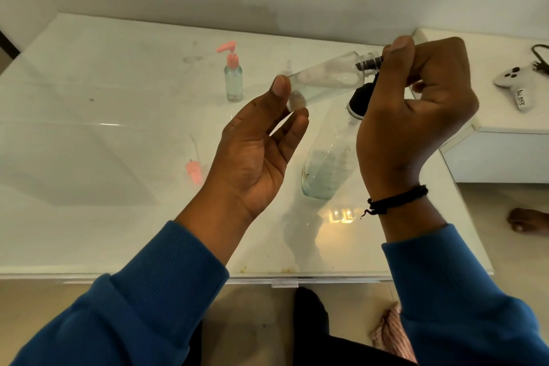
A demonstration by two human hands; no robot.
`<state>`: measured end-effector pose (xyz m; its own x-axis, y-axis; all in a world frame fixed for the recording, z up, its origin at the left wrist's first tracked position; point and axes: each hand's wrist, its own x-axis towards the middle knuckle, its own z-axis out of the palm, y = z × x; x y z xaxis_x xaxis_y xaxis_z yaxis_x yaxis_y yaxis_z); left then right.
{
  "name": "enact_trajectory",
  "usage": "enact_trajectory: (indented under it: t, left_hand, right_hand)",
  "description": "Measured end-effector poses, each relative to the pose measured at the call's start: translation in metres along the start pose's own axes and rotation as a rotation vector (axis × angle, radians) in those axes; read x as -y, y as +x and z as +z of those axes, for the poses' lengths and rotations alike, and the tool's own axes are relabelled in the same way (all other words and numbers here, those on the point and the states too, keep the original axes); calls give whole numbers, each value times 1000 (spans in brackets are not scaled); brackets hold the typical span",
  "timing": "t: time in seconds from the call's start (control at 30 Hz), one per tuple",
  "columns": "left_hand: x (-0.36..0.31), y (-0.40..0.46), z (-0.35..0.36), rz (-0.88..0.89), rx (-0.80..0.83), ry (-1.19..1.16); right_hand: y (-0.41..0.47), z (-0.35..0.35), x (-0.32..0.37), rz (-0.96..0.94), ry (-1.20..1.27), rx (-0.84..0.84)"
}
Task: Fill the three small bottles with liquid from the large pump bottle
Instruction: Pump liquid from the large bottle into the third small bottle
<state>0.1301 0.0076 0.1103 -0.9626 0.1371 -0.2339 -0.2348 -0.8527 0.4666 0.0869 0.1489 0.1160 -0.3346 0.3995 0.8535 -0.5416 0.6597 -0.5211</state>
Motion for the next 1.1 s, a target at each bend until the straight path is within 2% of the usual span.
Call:
enact_trajectory:
  t: [1.1]
  left_hand:
    - [1, -1, 0, 12, -9, 10]
  right_hand:
    - [-6, -2, -2, 48, 39, 29]
